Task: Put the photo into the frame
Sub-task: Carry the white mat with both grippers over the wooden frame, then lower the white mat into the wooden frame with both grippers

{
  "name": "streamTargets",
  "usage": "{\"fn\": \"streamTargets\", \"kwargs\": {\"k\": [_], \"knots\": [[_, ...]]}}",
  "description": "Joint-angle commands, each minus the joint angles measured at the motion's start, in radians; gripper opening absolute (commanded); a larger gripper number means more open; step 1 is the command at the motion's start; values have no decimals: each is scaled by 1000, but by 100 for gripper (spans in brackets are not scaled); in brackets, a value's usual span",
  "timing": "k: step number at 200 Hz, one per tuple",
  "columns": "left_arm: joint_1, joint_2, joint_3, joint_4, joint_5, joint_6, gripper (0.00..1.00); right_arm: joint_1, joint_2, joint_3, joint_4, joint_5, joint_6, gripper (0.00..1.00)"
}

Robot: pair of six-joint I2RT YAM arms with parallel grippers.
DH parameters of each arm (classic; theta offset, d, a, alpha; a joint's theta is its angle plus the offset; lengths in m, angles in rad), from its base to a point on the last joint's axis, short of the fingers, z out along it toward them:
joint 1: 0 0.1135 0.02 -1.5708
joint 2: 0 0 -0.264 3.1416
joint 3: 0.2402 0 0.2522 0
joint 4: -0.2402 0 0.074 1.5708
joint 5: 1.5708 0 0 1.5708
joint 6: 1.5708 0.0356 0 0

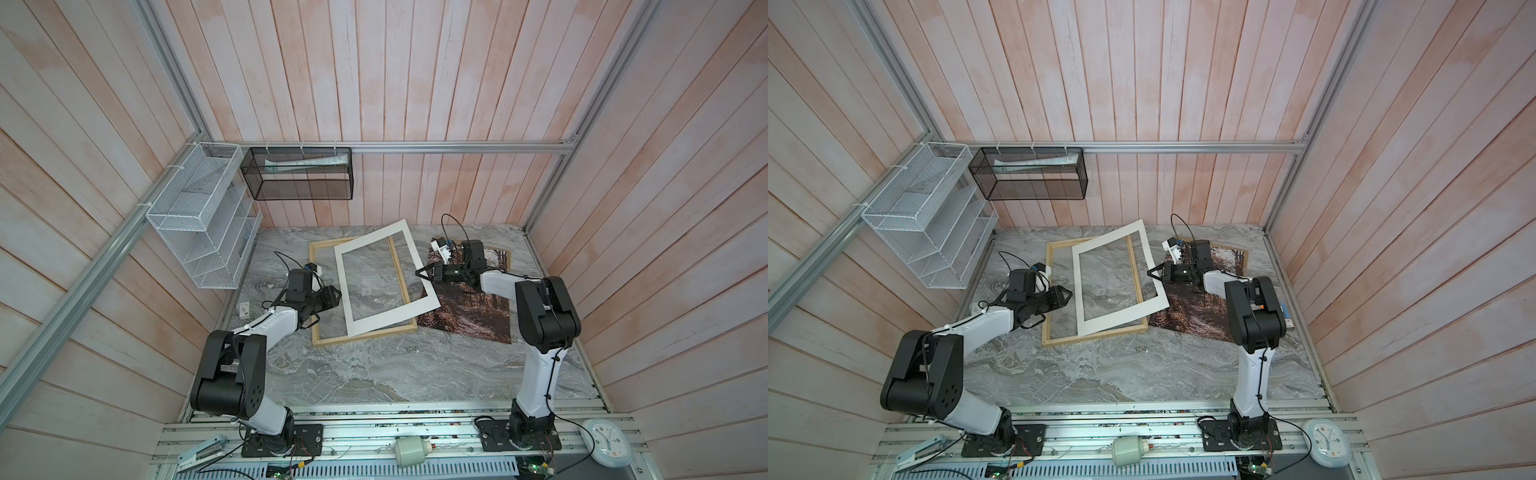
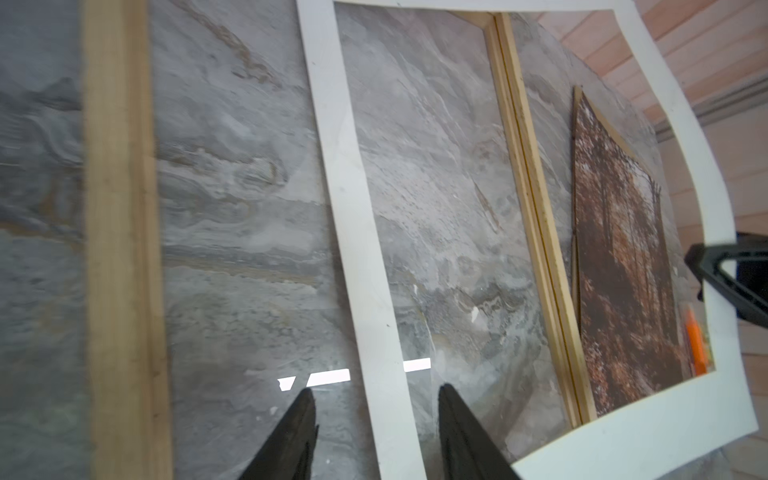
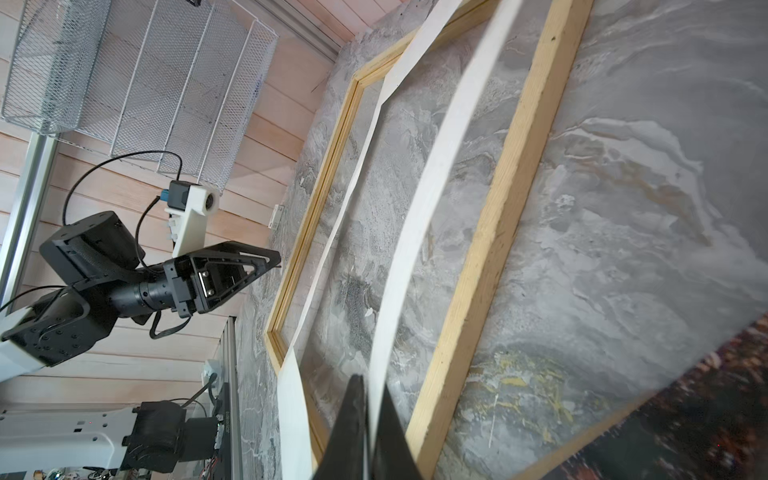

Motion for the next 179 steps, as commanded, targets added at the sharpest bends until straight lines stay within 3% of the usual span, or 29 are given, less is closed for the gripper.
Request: {"fn": "streamTargets", "kwargs": {"k": [1,48,179], "knots": [[57,-25,47,-85,-141,-74,50,20,19,25,-5,8,13,8],[124,-19,82,-100,-209,-91,51,59,22,-1,57,83,84,8],[126,-32,103,-109,-168,-78,51,113,93,26,206,113,194,8]]}}
